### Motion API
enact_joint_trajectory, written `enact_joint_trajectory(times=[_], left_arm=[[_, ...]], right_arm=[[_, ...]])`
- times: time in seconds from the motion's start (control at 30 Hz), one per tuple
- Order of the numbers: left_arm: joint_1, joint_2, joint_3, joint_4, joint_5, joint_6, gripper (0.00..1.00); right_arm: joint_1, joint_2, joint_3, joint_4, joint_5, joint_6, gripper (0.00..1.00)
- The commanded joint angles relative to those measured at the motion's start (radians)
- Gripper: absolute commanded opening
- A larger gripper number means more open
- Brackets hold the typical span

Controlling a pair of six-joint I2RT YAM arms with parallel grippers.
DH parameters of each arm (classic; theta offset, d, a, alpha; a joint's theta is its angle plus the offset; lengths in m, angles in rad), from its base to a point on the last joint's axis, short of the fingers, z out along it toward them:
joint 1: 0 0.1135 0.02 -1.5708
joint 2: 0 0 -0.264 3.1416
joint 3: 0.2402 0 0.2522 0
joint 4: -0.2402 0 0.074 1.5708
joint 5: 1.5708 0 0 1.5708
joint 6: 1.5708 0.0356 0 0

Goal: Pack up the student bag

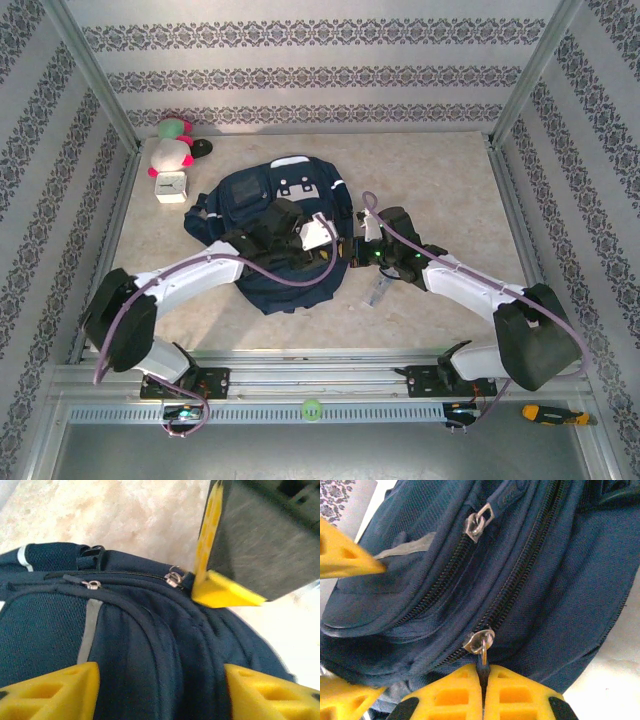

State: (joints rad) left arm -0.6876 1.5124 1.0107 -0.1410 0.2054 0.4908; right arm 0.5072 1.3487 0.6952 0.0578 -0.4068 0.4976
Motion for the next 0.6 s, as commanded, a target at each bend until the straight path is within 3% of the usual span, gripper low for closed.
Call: enact_joint_trajectory(times=[0.0,0.1,0.2,0.4,0.57], left_arm=[[-0.013,0.018,0.019,0.059,-0.038,0.0,0.41],[-0.012,-0.016,-0.017,0.032,0.007,0.065,0.19],[0.001,-0.066,-0.05,-0.025,0.076,0.114,0.06],[0.037,-0.169,-0.094,-0.148,0.323,0.168,0.0],[0.037,-0.204,-0.095,-0.254,0.383,0.238,0.0]], right_arm=[[0.007,-0.035,-0.016,0.041,0.012,0.0,0.0],[-0.01,-0.045,-0.029,0.047,0.016,0.007,0.0],[-0.046,-0.037,-0.034,0.044,0.024,0.013,0.0],[-0.124,0.046,-0.009,0.088,0.013,0.02,0.0],[-0.181,0.157,0.067,0.132,0.016,0.019,0.0]])
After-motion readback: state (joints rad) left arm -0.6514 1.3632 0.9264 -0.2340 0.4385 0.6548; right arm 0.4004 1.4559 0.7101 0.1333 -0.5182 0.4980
